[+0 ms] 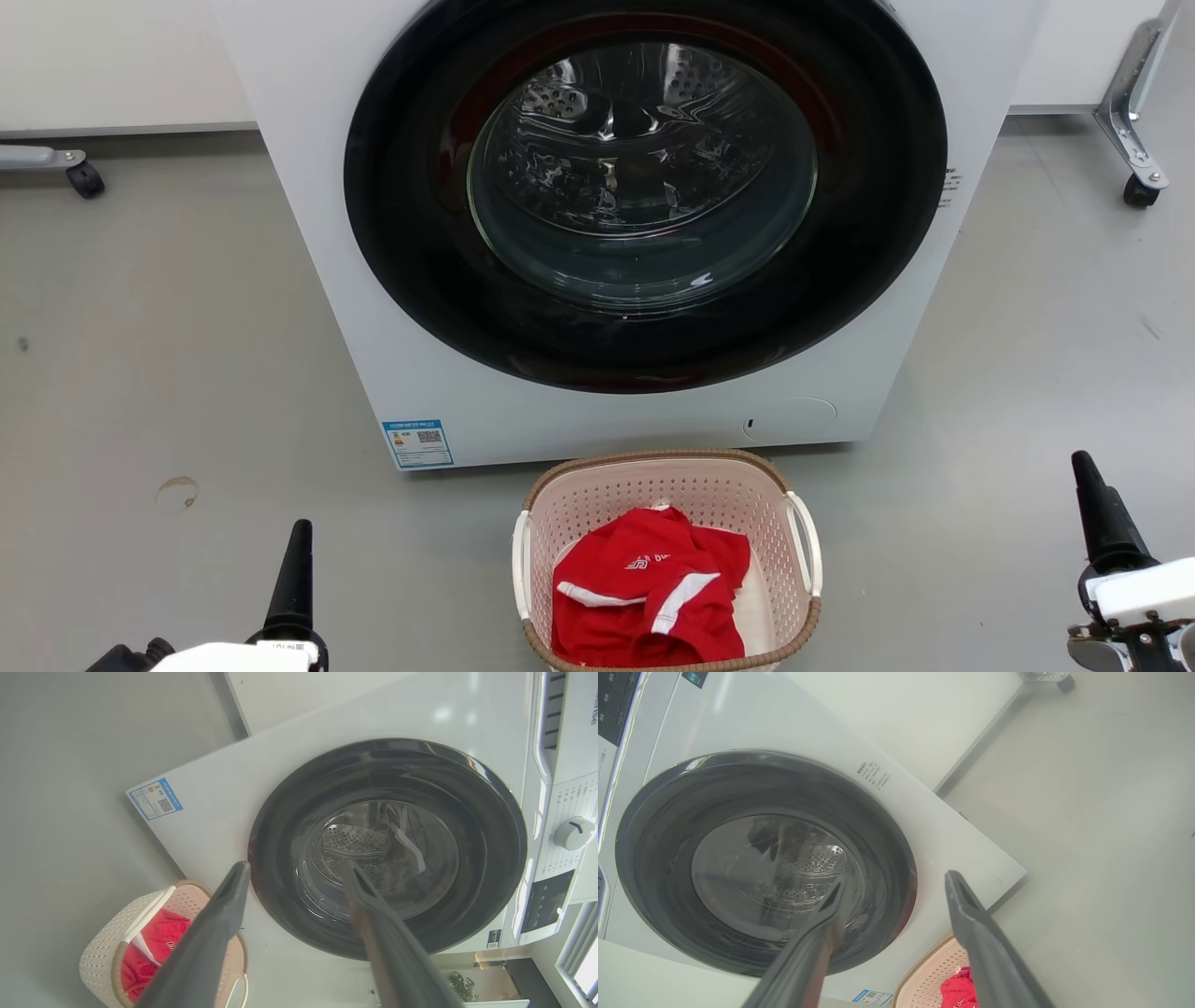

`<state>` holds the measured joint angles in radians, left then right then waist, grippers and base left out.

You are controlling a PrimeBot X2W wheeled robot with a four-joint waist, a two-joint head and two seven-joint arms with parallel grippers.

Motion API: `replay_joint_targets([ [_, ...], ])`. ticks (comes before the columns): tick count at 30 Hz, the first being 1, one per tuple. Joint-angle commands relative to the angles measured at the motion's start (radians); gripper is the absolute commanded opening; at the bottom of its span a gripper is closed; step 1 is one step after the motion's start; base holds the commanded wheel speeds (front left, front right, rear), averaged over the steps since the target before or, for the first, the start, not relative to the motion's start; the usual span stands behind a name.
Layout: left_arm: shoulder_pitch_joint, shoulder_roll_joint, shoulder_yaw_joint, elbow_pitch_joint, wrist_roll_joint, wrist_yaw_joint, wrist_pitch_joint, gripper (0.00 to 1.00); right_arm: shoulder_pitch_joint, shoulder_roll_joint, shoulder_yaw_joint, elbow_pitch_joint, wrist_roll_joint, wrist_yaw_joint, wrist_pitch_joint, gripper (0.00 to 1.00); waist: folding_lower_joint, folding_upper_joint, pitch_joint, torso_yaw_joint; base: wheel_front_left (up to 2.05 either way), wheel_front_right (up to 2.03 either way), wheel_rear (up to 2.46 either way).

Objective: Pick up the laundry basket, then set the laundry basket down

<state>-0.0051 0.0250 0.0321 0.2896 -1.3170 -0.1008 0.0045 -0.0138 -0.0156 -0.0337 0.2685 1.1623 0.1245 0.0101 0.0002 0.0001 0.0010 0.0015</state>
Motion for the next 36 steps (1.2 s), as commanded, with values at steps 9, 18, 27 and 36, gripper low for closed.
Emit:
replay_joint_targets([
  [9,-0.021,0.013,-0.005,-0.038,0.148,0.009,-0.034,1.0,-0.055,-0.041,0.043,-0.036,-0.167,0.002,-0.039,1.0,-0.0002,-0.0001,-0.002,-0.001,0.0,0.0,0.0],
  [18,-0.021,0.015,-0.009,-0.042,0.263,0.01,-0.06,1.0,-0.065,-0.053,0.089,-0.029,-0.29,0.003,-0.065,1.0,-0.0002,-0.0001,-0.004,0.0,0.0,0.0,0.0],
  [27,-0.016,0.016,-0.013,-0.042,0.368,0.01,-0.086,1.0,-0.072,-0.061,0.129,-0.023,-0.404,0.003,-0.092,1.0,-0.0002,-0.0001,-0.007,-0.001,0.0,0.0,0.0],
  [36,-0.015,0.017,-0.018,-0.044,0.46,0.011,-0.11,1.0,-0.072,-0.065,0.161,-0.021,-0.495,0.004,-0.115,1.0,-0.0002,-0.0001,-0.01,-0.002,0.0,0.0,0.0],
])
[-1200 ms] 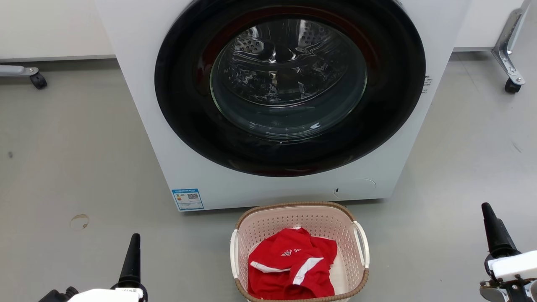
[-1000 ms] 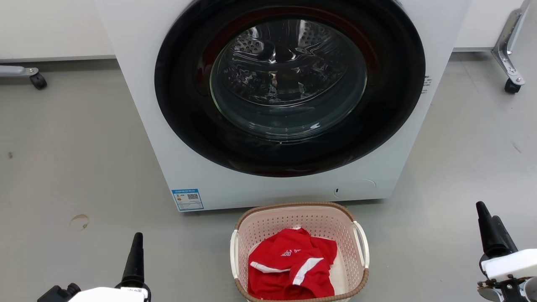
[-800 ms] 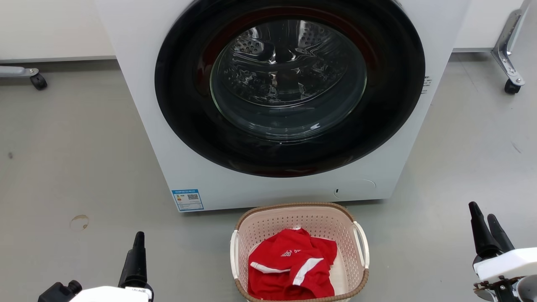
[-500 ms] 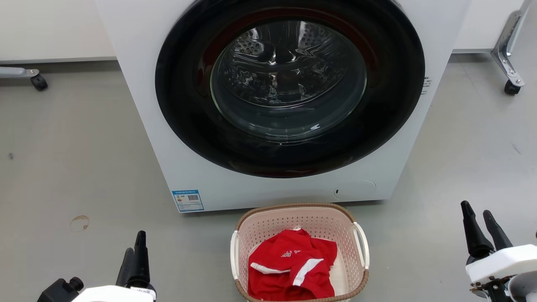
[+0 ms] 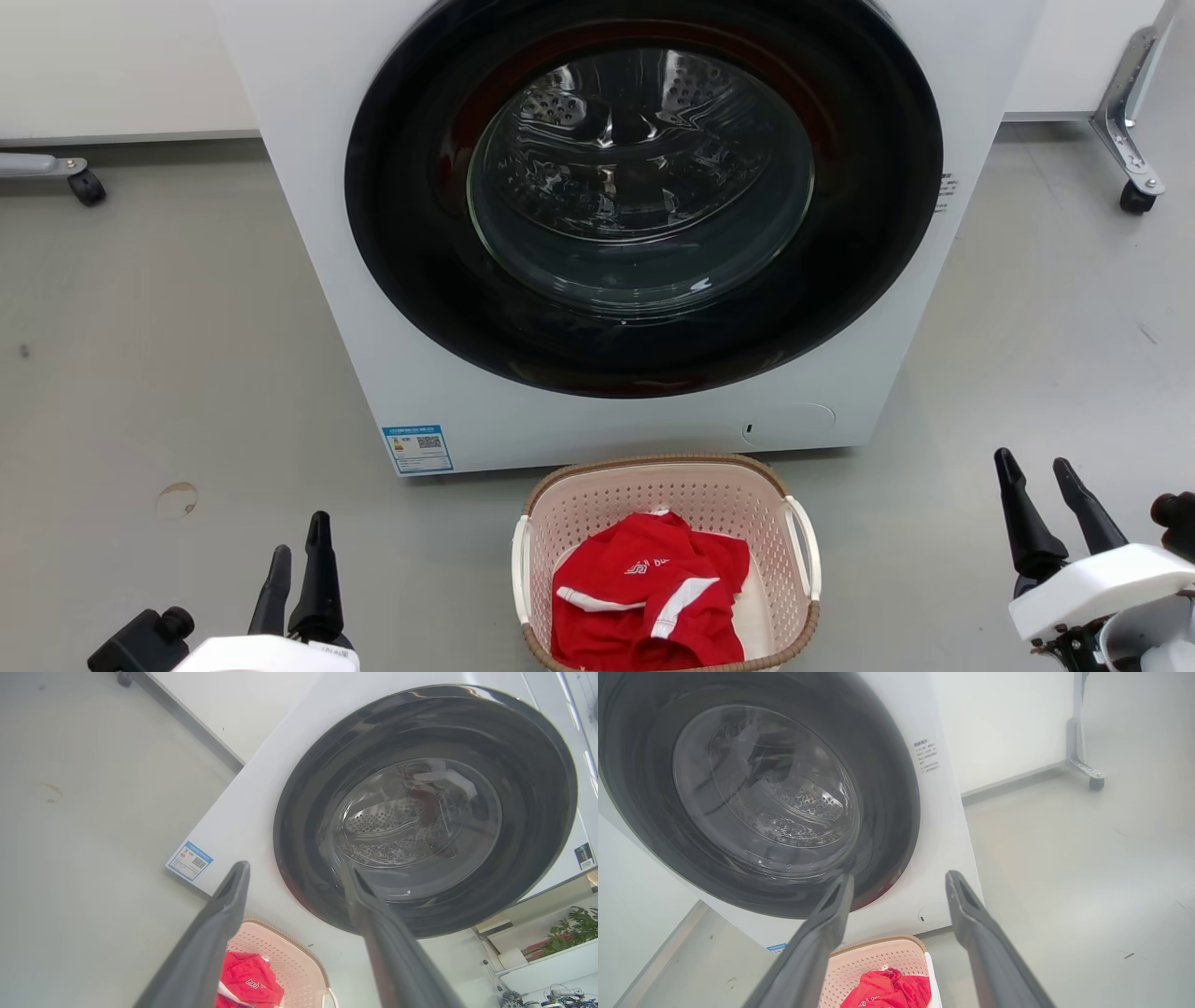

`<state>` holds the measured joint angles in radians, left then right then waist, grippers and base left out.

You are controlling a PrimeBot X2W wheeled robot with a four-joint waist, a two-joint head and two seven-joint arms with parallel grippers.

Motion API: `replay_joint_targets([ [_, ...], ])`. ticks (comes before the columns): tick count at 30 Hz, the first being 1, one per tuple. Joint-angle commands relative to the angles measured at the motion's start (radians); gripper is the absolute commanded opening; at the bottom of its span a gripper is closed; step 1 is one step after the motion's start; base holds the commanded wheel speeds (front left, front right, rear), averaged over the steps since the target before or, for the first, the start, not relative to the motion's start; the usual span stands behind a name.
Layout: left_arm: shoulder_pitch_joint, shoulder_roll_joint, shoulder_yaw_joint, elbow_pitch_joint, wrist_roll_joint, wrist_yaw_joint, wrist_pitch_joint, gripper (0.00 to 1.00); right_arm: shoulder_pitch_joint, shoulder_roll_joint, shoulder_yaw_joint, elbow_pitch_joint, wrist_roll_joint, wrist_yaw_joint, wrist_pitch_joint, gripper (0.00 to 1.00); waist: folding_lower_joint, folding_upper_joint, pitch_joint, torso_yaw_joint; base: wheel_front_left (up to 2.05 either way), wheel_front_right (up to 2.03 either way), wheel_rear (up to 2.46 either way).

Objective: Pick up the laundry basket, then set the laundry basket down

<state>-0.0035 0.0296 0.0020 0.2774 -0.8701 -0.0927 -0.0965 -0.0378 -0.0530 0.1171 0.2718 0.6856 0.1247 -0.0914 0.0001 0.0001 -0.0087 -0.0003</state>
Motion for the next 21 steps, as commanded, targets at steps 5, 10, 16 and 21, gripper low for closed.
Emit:
replay_joint_targets([
  [5,-0.015,0.013,0.009,-0.031,0.067,0.003,-0.024,1.0,-0.045,-0.029,0.027,-0.025,-0.077,0.004,-0.029,1.0,0.0,-0.0001,-0.001,-0.001,0.0,0.0,0.0],
  [10,-0.013,0.014,0.007,-0.032,0.122,0.003,-0.038,1.0,-0.042,-0.032,0.045,-0.021,-0.132,0.004,-0.043,1.0,0.0,-0.0001,-0.002,0.0,0.0,0.0,0.0],
  [16,-0.011,0.015,0.004,-0.035,0.188,0.003,-0.056,1.0,-0.038,-0.038,0.063,-0.016,-0.197,0.004,-0.061,1.0,0.0,-0.0001,-0.003,0.0,0.0,0.0,0.0],
  [21,-0.01,0.016,0.003,-0.036,0.245,0.003,-0.07,1.0,-0.035,-0.041,0.083,-0.006,-0.249,0.004,-0.076,1.0,0.0,-0.0001,-0.005,0.0,0.0,0.0,0.0],
])
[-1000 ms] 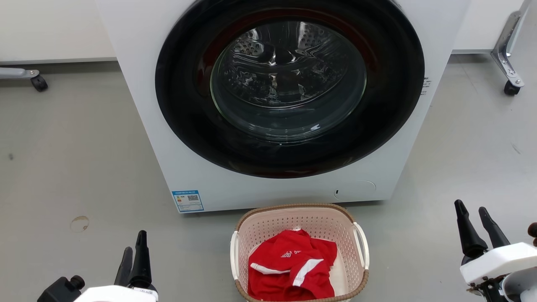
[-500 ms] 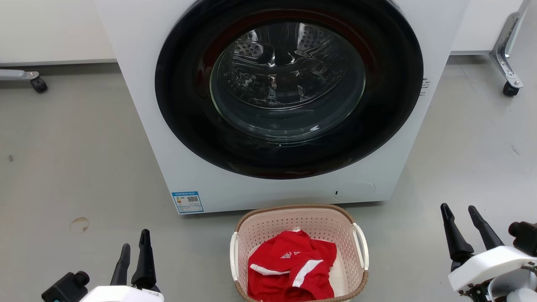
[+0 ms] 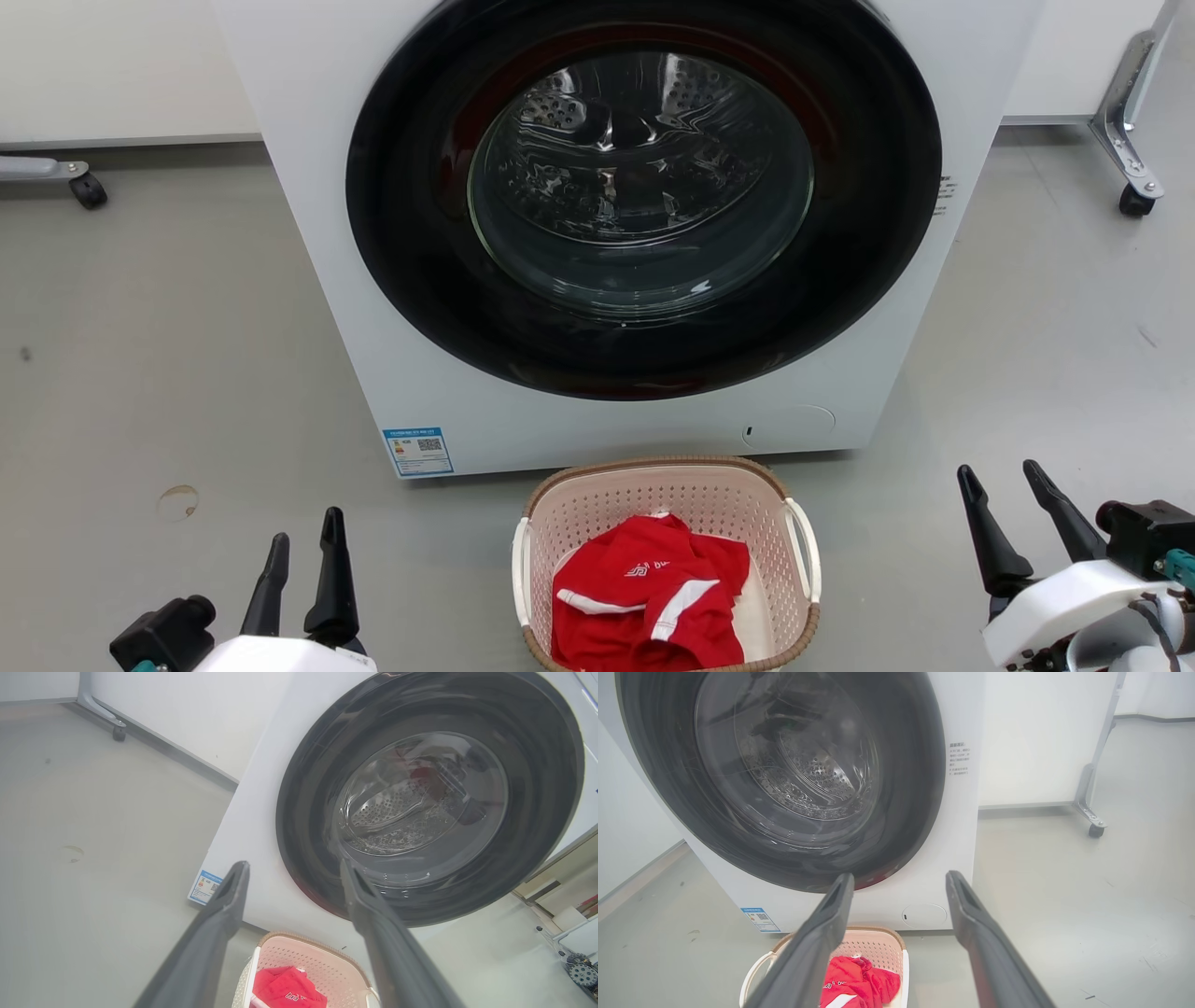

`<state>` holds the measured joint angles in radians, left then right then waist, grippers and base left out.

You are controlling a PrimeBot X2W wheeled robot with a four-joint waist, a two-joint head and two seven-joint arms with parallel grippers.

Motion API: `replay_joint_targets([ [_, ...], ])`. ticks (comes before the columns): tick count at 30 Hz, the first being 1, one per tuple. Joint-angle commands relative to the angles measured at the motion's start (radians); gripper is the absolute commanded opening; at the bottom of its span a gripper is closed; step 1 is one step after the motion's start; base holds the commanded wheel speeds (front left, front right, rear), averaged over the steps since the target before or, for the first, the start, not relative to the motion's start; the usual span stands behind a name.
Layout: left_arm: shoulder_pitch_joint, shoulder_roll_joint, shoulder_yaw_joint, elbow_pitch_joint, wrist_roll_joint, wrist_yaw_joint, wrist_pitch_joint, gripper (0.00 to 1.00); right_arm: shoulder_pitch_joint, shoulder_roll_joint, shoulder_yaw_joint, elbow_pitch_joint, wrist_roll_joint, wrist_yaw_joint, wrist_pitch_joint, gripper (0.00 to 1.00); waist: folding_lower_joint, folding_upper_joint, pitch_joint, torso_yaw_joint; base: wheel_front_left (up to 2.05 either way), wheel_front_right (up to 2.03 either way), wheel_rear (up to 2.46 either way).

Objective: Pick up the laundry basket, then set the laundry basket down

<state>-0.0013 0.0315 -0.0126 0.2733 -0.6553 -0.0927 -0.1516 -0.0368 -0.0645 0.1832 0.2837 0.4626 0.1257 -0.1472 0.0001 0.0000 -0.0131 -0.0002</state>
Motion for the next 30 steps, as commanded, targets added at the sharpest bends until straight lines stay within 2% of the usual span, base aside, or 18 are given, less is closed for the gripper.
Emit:
replay_joint_targets([
  [1,-0.012,0.014,0.017,-0.032,0.041,0.003,-0.018,1.0,-0.035,-0.028,0.017,-0.016,-0.031,0.004,-0.023,1.0,0.0,0.0,-0.001,0.0,0.0,0.0,0.0],
  [7,-0.009,0.015,0.014,-0.035,0.099,0.002,-0.036,1.0,-0.022,-0.016,0.007,0.002,-0.028,0.004,-0.04,1.0,0.0,0.0,-0.004,0.0,0.0,0.0,0.0],
  [17,-0.002,0.016,0.006,-0.041,0.201,0.004,-0.065,1.0,-0.026,-0.031,0.038,0.009,-0.155,0.004,-0.07,1.0,0.0,0.0,-0.006,-0.003,0.0,0.0,0.0],
  [30,0.002,0.018,-0.003,-0.039,0.333,0.004,-0.103,1.0,-0.025,-0.024,0.053,0.009,-0.257,0.005,-0.108,1.0,-0.0001,0.0,-0.009,-0.004,0.0,0.0,0.0],
])
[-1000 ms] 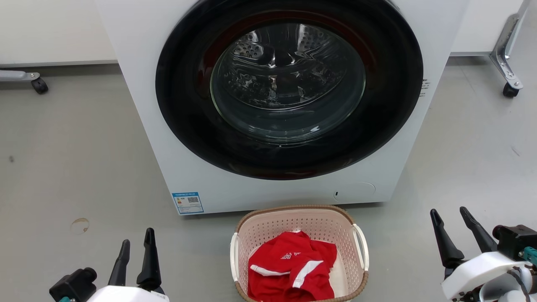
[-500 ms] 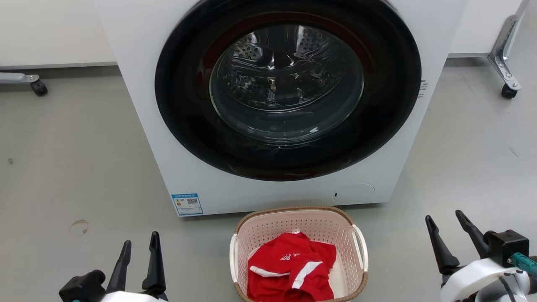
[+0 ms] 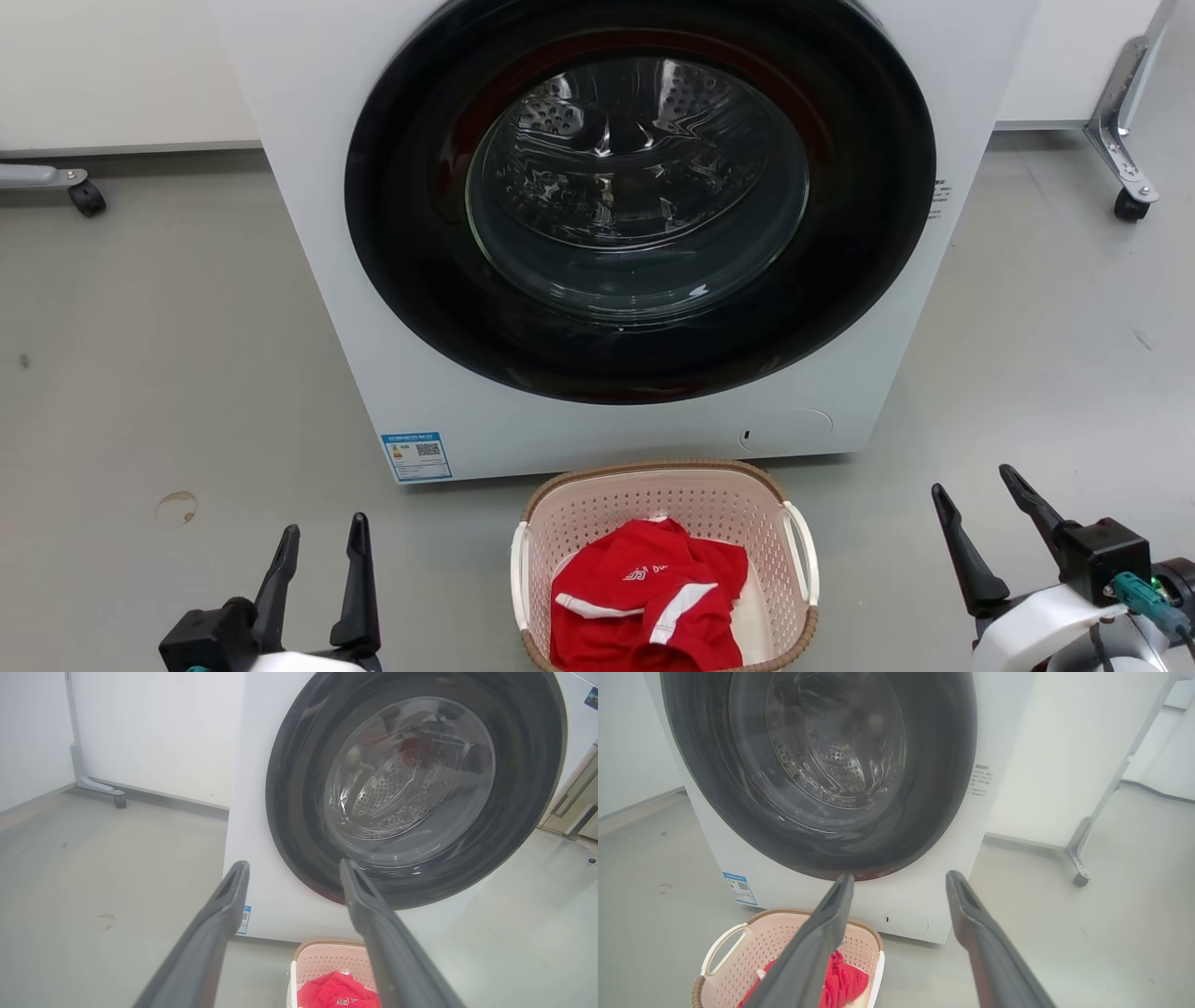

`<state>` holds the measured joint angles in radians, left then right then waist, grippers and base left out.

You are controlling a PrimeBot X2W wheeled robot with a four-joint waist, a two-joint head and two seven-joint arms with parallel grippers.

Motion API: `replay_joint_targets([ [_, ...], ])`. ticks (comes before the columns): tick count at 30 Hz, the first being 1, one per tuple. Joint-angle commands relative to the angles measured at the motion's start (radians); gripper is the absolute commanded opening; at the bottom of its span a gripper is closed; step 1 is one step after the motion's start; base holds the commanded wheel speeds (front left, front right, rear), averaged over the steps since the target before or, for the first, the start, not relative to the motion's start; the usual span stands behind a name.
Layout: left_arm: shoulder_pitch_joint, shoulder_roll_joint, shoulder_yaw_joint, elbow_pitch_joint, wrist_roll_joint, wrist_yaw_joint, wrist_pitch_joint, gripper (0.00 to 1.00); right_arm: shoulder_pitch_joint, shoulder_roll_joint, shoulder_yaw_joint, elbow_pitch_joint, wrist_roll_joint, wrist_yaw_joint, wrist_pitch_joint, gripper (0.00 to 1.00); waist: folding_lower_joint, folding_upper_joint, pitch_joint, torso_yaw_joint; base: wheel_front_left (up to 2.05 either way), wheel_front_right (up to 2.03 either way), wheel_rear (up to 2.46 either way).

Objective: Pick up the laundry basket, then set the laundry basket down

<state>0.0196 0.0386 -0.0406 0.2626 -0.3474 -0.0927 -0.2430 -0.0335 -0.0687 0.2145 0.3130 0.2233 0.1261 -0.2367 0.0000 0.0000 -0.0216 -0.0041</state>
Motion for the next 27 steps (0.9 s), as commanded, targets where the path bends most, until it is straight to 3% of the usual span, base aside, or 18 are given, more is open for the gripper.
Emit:
replay_joint_targets([
  [1,-0.018,0.011,0.024,-0.028,0.035,0.004,-0.015,1.0,-0.028,-0.02,0.025,-0.02,-0.027,0.005,-0.021,1.0,0.0,0.0,-0.001,0.0,0.0,0.0,0.0],
  [27,-0.017,0.012,0.02,-0.022,0.049,0.004,-0.019,1.0,-0.028,-0.005,0.02,-0.013,-0.011,0.005,-0.025,1.0,0.0,0.0,0.0,-0.006,0.0,0.0,0.0],
])
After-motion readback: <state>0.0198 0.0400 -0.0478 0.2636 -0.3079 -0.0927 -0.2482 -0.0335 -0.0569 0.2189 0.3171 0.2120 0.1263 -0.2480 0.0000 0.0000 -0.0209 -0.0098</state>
